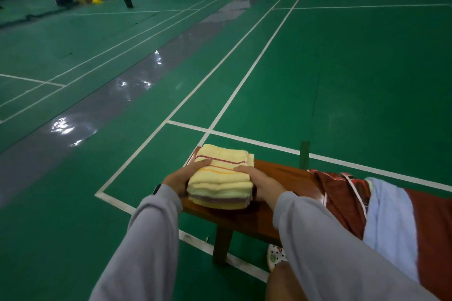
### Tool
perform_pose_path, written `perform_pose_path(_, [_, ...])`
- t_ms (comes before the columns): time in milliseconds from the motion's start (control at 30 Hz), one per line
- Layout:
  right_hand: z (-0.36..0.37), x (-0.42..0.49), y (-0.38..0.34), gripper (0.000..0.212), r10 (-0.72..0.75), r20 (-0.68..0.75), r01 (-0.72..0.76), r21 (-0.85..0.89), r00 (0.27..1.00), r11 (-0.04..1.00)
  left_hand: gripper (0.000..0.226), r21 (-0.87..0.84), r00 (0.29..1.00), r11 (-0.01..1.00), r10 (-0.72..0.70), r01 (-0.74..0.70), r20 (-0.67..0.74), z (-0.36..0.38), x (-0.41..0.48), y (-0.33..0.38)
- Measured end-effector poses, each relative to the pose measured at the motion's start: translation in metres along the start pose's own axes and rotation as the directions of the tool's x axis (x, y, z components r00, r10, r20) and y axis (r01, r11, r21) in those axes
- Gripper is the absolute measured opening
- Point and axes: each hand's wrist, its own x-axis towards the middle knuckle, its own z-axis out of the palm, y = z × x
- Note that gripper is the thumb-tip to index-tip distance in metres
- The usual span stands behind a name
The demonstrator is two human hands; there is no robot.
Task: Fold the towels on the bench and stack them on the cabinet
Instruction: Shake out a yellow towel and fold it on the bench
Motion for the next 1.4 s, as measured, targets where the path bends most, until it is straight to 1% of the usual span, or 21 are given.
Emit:
perform_pose_path(67, [-0.009,-0.011,0.004,0.055,-0.031,0.037,0.031,0.002,0.999,1.0,0.077,-0.043,0.997,0.996,0.083,-0.083,0.004,0.004,-0.005,-0.008])
perform_pose_path(100, [-0.011,-0.019,0.006,0.06,-0.048,0.026,0.048,0.003,0.999,0.999,0.077,-0.055,0.992,0.99,0.127,-0.127,-0.008,0.01,-0.011,-0.011])
perform_pose_path(133, [-0.014,-0.029,0.006,0.066,-0.063,0.01,0.063,0.009,0.998,0.998,0.069,-0.072,0.986,0.983,0.169,-0.169,-0.012,0.02,-0.021,-0.011])
perform_pose_path(200, [-0.02,-0.05,0.005,0.071,-0.092,-0.007,0.093,0.056,0.996,0.994,0.032,-0.041,0.976,0.976,0.213,-0.215,-0.03,0.049,-0.051,-0.006])
perform_pose_path(233, [-0.025,-0.061,0.002,0.068,-0.104,-0.006,0.104,0.085,0.995,0.991,0.021,-0.015,0.971,0.972,0.232,-0.233,-0.051,0.061,-0.066,-0.001])
perform_pose_path(267, [-0.028,-0.079,-0.001,0.062,-0.107,-0.007,0.107,0.092,0.994,0.99,0.02,0.007,0.966,0.967,0.255,-0.255,-0.048,0.071,-0.079,0.003])
perform_pose_path(300, [-0.03,-0.099,-0.006,0.055,-0.123,0.004,0.122,0.116,0.992,0.986,0.025,0.01,0.967,0.968,0.252,-0.252,-0.036,0.079,-0.091,0.008])
perform_pose_path(367, [-0.038,-0.134,-0.019,0.037,-0.151,0.04,0.145,0.118,0.988,0.982,0.05,-0.013,0.972,0.973,0.232,-0.231,0.049,0.09,-0.109,0.017])
perform_pose_path(400, [-0.041,-0.151,-0.025,0.034,-0.158,0.06,0.152,0.096,0.986,0.984,0.056,-0.02,0.97,0.975,0.223,-0.222,0.092,0.095,-0.115,0.022])
perform_pose_path(433, [-0.045,-0.164,-0.03,0.039,-0.169,0.065,0.164,0.078,0.983,0.983,0.056,-0.027,0.968,0.975,0.222,-0.22,0.12,0.1,-0.122,0.027])
perform_pose_path(500, [-0.057,-0.187,-0.039,0.062,-0.169,0.041,0.166,0.054,0.985,0.985,0.052,-0.009,0.954,0.967,0.252,-0.254,0.161,0.114,-0.138,0.037])
perform_pose_path(533, [-0.063,-0.201,-0.043,0.069,-0.169,0.045,0.167,0.04,0.985,0.985,0.056,0.001,0.946,0.961,0.271,-0.275,0.179,0.123,-0.146,0.042])
perform_pose_path(567, [-0.069,-0.213,-0.046,0.07,-0.185,0.05,0.184,0.029,0.981,0.983,0.06,0.016,0.939,0.956,0.286,-0.294,0.194,0.131,-0.154,0.046])
perform_pose_path(700, [-0.089,-0.261,-0.058,0.058,-0.286,0.063,0.289,-0.044,0.956,0.956,0.06,0.022,0.919,0.942,0.321,-0.334,0.229,0.164,-0.185,0.057])
perform_pose_path(800, [-0.106,-0.287,-0.062,0.028,-0.343,0.134,0.352,-0.047,0.93,0.935,0.064,0.013,0.903,0.935,0.34,-0.355,0.261,0.186,-0.2,0.06])
perform_pose_path(833, [-0.113,-0.292,-0.063,0.022,-0.366,0.143,0.376,-0.051,0.92,0.925,0.064,0.01,0.9,0.932,0.347,-0.362,0.263,0.193,-0.202,0.061])
perform_pose_path(933, [-0.133,-0.308,-0.065,0.016,-0.408,0.137,0.418,-0.049,0.903,0.907,0.069,0.003,0.884,0.918,0.381,-0.397,0.27,0.216,-0.202,0.06])
perform_pose_path(1000, [-0.147,-0.314,-0.072,0.017,-0.42,0.131,0.429,-0.052,0.898,0.902,0.07,-0.028,0.874,0.913,0.398,-0.407,0.28,0.231,-0.194,0.06])
perform_pose_path(1100, [-0.173,-0.307,-0.092,0.018,-0.427,0.124,0.438,-0.073,0.896,0.896,0.064,-0.072,0.868,0.914,0.403,-0.4,0.29,0.254,-0.175,0.069])
perform_pose_path(1233, [-0.208,-0.271,-0.127,0.016,-0.4,0.047,0.402,-0.083,0.915,0.912,0.053,-0.128,0.859,0.902,0.432,-0.412,0.275,0.279,-0.124,0.096])
perform_pose_path(1400, [-0.241,-0.208,-0.184,0.04,-0.398,-0.003,0.396,-0.088,0.917,0.914,0.056,-0.118,0.865,0.904,0.428,-0.411,0.262,0.295,-0.052,0.157])
